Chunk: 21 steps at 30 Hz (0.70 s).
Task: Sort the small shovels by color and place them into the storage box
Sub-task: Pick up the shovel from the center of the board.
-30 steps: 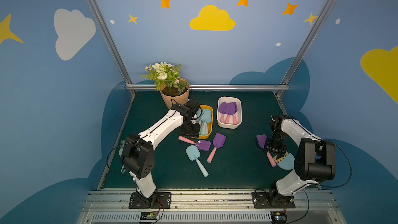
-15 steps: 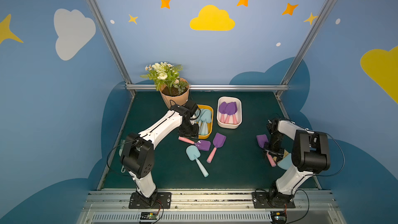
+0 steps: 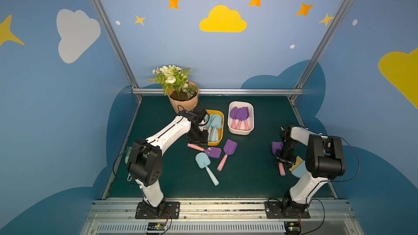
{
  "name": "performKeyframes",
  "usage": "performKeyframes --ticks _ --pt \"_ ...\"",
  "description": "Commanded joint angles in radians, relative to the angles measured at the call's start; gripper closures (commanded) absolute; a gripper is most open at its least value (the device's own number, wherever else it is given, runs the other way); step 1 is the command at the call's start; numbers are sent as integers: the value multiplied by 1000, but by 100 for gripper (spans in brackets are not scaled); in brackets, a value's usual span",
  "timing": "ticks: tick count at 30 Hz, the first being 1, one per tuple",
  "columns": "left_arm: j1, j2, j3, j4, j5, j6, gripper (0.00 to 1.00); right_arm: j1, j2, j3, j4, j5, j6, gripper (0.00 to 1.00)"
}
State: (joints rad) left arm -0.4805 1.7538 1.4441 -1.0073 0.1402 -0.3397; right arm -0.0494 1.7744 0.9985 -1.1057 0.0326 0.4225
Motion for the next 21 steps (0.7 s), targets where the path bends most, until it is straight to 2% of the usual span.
performKeyframes --ticks 1,9,11,14,16,21 --pt "5 7 -8 1 15 10 52 16 -20 -35 9 -45 18 65" --pt "6 -8 -17 -3 12 5 52 34 -49 -43 0 -54 35 73" --pt "6 -13 -17 -7 10 5 52 37 -53 -46 -2 -57 40 72" --pt "6 -17 -17 -10 9 2 52 48 -56 -47 -6 -62 48 63" --pt "6 -22 -19 -14 7 1 52 52 -55 -49 -8 -66 51 62" --pt "6 -35 -21 -20 6 -3 52 61 -55 -58 1 -76 62 69"
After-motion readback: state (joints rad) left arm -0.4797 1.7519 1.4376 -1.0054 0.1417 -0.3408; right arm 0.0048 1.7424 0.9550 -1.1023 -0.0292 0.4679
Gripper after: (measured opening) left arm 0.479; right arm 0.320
